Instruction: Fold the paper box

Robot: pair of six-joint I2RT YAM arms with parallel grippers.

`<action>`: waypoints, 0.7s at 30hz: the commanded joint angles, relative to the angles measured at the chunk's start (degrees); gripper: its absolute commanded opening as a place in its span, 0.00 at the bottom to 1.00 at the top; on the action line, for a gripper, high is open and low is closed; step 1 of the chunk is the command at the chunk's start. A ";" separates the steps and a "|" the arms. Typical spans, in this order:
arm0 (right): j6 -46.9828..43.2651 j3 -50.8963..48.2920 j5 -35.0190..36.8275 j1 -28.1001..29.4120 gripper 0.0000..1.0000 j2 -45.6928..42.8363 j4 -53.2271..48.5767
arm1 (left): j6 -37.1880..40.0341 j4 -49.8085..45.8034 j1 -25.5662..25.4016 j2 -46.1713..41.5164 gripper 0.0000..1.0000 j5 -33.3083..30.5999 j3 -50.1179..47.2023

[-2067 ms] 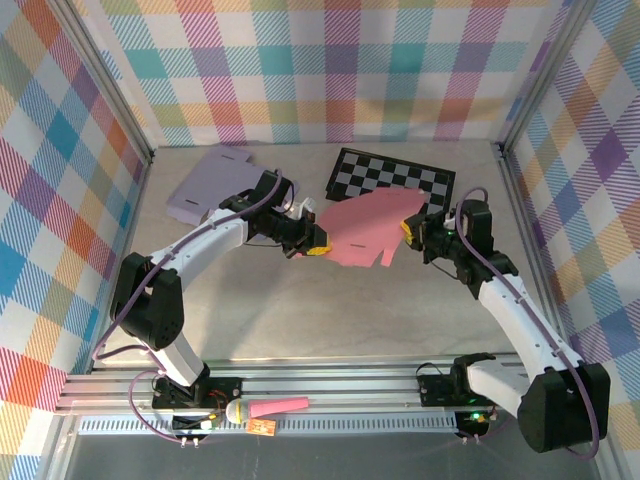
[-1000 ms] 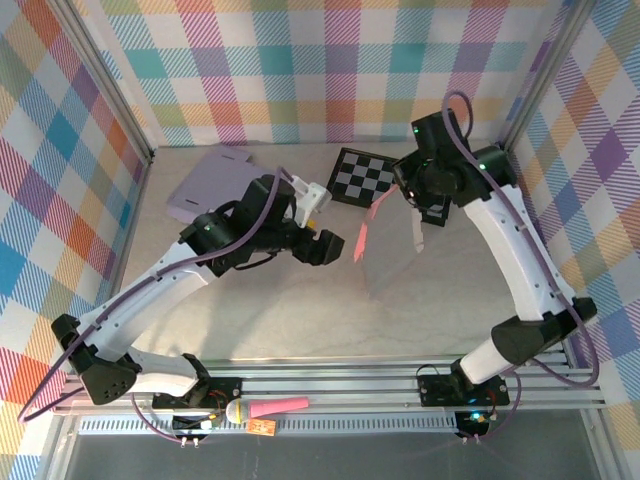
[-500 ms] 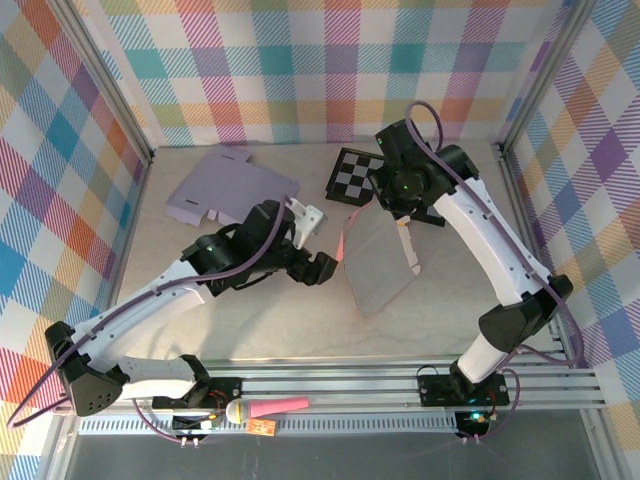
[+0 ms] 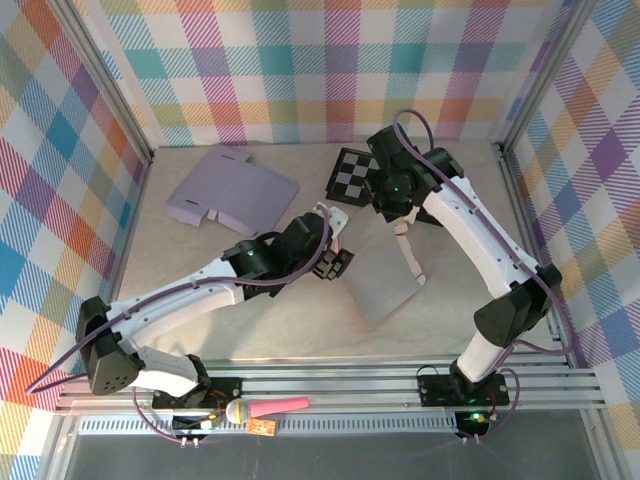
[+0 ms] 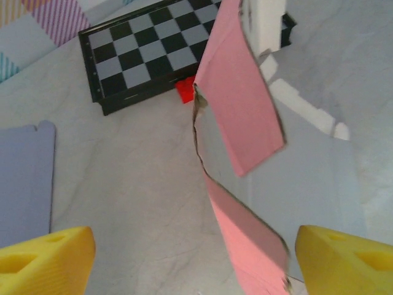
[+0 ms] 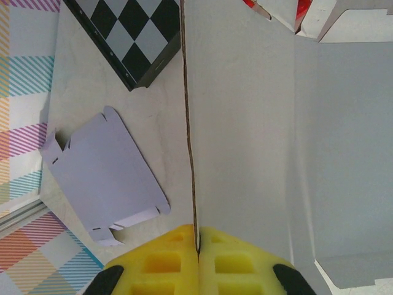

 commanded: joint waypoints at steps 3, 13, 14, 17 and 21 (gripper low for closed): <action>0.94 -0.83 -1.37 0.16 0.00 -1.30 1.99 | 0.17 0.48 -0.46 2.57 0.65 -5.00 2.27; 0.22 -7.61 -9.27 -1.31 0.00 -4.80 9.26 | -0.88 2.02 0.79 1.61 0.00 -5.18 0.40; -0.17 -9.37 -11.55 -2.20 0.00 -5.55 10.92 | -1.13 1.80 1.40 1.05 0.00 -4.32 0.00; -0.93 -13.69 -18.54 -5.07 0.07 -7.68 15.57 | -1.33 2.51 4.01 -1.53 0.00 1.50 -2.05; -1.59 -17.80 -24.24 -7.83 0.23 -9.91 20.84 | -0.76 2.38 6.47 -3.35 0.00 7.20 -3.13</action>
